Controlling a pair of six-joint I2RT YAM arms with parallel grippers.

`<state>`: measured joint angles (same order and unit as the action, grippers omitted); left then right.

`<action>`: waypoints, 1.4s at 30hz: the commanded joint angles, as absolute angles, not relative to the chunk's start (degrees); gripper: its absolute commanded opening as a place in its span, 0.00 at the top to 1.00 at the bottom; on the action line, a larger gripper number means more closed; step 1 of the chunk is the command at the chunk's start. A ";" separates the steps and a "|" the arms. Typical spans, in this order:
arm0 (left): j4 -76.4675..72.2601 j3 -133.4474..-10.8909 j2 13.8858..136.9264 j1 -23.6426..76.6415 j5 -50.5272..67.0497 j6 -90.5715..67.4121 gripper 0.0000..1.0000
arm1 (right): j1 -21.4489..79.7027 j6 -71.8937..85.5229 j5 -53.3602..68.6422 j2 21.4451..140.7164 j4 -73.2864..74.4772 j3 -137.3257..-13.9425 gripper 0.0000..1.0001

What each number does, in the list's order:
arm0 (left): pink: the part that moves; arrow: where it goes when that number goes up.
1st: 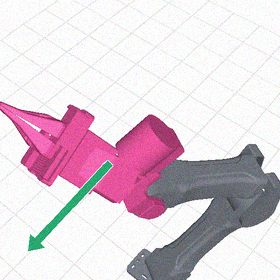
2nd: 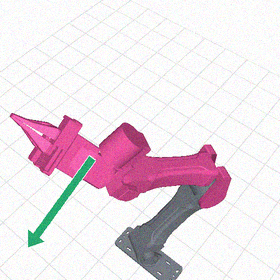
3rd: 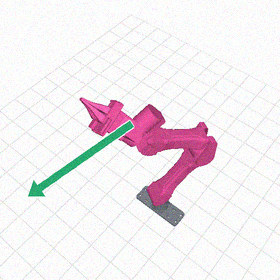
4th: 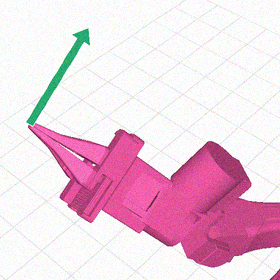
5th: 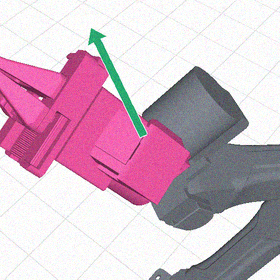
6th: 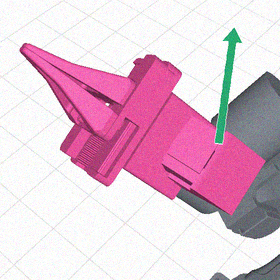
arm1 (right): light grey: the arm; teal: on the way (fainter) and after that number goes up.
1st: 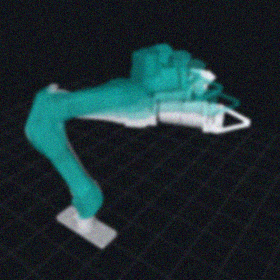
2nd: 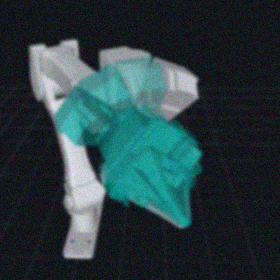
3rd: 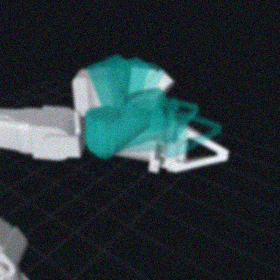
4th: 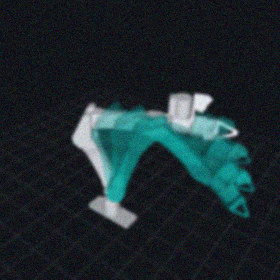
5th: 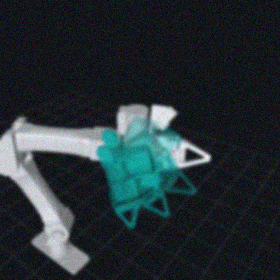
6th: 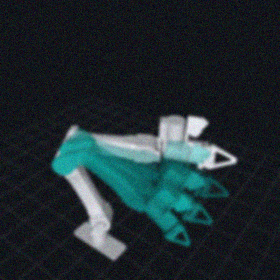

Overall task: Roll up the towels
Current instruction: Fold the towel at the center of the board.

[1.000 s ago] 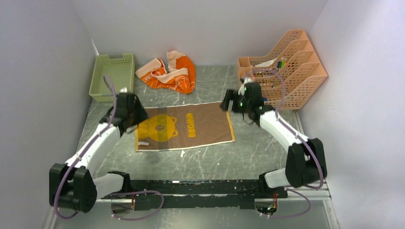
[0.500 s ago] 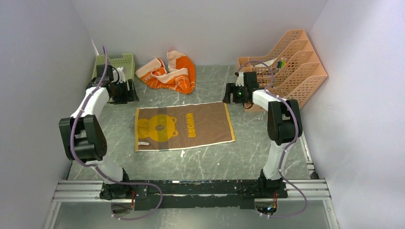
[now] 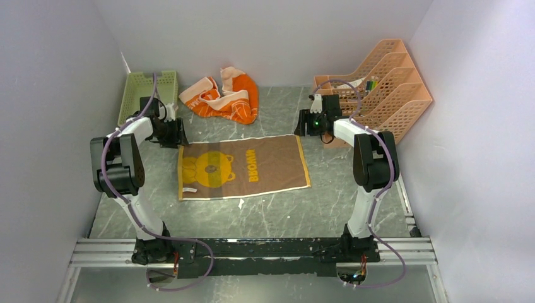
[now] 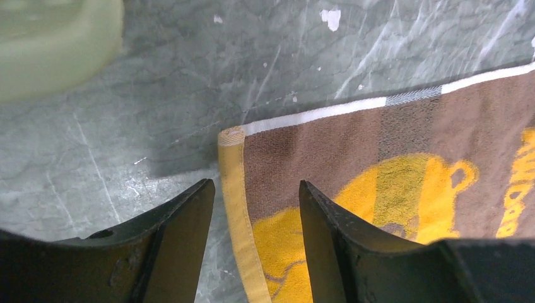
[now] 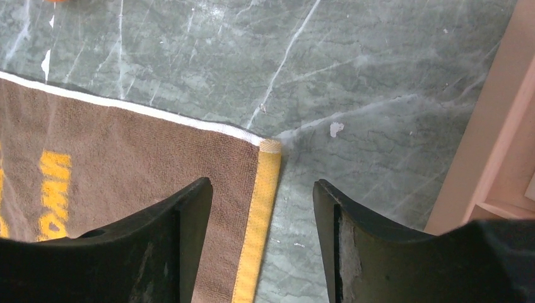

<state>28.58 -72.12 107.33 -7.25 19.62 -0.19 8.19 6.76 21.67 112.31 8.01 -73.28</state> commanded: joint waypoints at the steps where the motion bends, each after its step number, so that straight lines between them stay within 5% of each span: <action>1: 23.86 -69.95 106.55 -7.12 19.63 0.45 0.36 | 8.08 5.83 21.49 113.93 7.87 -74.83 0.40; 13: 24.63 -70.43 110.48 -7.18 16.88 1.44 0.40 | 11.13 6.24 16.66 118.83 9.79 -77.41 0.46; 20: 24.43 -72.54 112.07 -7.14 16.13 -0.26 0.52 | 11.35 6.35 15.98 119.78 10.04 -78.06 0.56; 24: 23.85 -72.67 111.17 -7.13 16.90 -0.64 0.70 | 11.67 5.36 15.09 119.90 11.43 -78.44 0.66; 32: 22.17 -73.29 108.52 -7.20 20.40 -1.47 0.88 | 11.51 5.36 19.93 117.11 11.09 -78.41 1.00; 42: 15.92 -72.62 102.81 -7.17 23.74 -3.13 0.93 | 8.11 7.21 16.38 114.06 10.07 -81.37 1.00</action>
